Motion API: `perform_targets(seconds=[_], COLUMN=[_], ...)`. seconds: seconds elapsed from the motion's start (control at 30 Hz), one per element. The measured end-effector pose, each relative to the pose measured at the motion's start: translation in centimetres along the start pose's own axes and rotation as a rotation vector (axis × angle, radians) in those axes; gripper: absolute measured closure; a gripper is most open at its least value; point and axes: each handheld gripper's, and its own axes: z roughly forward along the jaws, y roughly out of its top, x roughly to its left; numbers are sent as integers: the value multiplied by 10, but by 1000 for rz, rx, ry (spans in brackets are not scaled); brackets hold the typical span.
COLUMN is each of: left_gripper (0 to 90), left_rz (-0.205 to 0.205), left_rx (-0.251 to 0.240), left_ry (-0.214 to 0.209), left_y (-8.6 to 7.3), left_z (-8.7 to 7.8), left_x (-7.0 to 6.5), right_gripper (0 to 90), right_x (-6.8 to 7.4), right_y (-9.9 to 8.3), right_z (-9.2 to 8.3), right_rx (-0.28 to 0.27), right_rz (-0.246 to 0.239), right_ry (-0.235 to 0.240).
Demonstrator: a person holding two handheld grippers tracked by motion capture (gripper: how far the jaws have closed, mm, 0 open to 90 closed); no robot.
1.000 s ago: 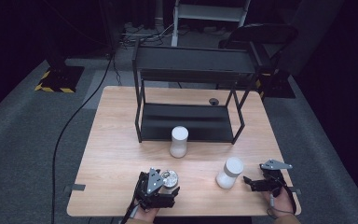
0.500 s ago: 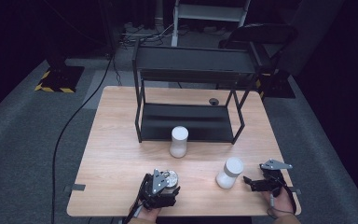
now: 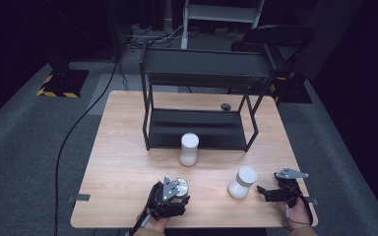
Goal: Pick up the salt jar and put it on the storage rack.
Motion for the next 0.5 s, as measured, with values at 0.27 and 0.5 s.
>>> perform_targets(seconds=[0.27, 0.5], left_gripper=[299, 299], left_rz=[21, 20], left_rx=[22, 20], left_ry=[0, -3], left_y=[16, 29], left_z=[-6, -14], left_x=[4, 11], right_gripper=[21, 21], right_x=[0, 2], right_y=[0, 0], right_z=[0, 1], right_rx=[0, 0], right_rz=[0, 6], right_ry=[0, -8])
